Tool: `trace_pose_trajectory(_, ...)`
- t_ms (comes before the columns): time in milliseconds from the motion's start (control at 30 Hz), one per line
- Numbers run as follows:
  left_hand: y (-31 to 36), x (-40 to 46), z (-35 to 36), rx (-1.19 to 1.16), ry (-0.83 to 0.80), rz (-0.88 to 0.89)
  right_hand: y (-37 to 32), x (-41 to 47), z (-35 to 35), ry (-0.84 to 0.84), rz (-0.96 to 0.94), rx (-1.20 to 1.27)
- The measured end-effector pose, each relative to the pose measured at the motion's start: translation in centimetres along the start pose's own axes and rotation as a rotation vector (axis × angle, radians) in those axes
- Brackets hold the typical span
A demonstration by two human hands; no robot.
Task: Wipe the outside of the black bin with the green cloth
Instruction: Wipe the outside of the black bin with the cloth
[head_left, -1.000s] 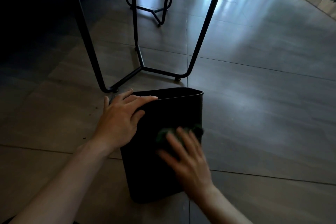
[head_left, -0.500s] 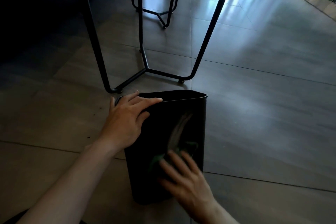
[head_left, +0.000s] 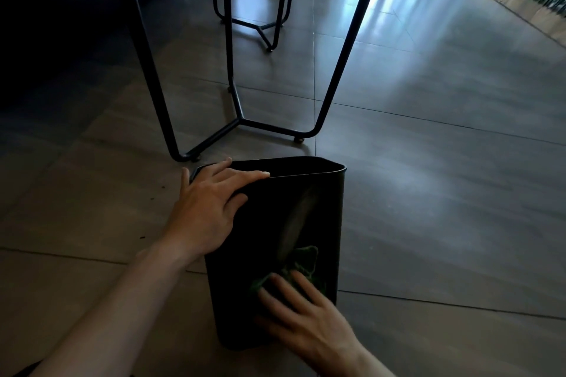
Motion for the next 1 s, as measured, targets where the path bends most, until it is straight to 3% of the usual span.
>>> trace_pose_trajectory(67, 0.1, 0.0, 0.0, 0.0, -0.005, 0.0, 3.1, 0.0, -1.9, 0.114, 0.135, 0.122)
trace_pose_trajectory(167, 0.1, 0.0, -0.1, -0.006, -0.008, 0.0, 9.3, 1.6, -5.6, 0.353, 0.534, 0.343)
trace_pose_trajectory(267, 0.2, 0.0, -0.2, -0.005, -0.008, -0.003, 11.1, 3.8, -7.6, 0.42, 0.765, 0.512)
trace_pose_trajectory(333, 0.2, 0.0, -0.2, 0.002, 0.001, -0.01, 8.8, 4.5, -7.8, 0.349, 0.7, 0.439)
trace_pose_trajectory(433, 0.2, 0.0, -0.1, 0.012, 0.005, -0.013, 4.3, 3.5, -6.9, 0.13, 0.414, 0.451)
trace_pose_trajectory(533, 0.3, 0.0, 0.0, 0.013, -0.004, -0.002, 4.7, 2.0, -6.5, -0.092, 0.341, 0.816)
trace_pose_trajectory(600, 0.4, 0.2, 0.1, 0.011, -0.014, 0.017, 6.7, 1.5, -6.8, -0.089, 0.381, 1.012)
trace_pose_trajectory(667, 0.5, 0.2, 0.0, 0.004, -0.021, 0.033, 9.1, 1.6, -7.8, 0.071, 0.495, 1.032)
trace_pose_trajectory(833, 0.6, -0.1, 0.1, -0.011, -0.027, 0.046, 12.2, 1.4, -9.0, 0.608, 0.953, 0.804)
trace_pose_trajectory(1000, 0.4, -0.1, 0.1, -0.008, -0.011, 0.039, 10.3, 2.6, -8.1, 0.796, 1.025, 0.766)
Point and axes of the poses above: each hand's wrist, its own x-axis towards the middle knuckle, its own z-axis out of the palm, y = z × x, the point moved 5 cm from there along x, towards the middle knuckle, and after that the axes turned 13 degrees about -y, right-handed, at the moved point
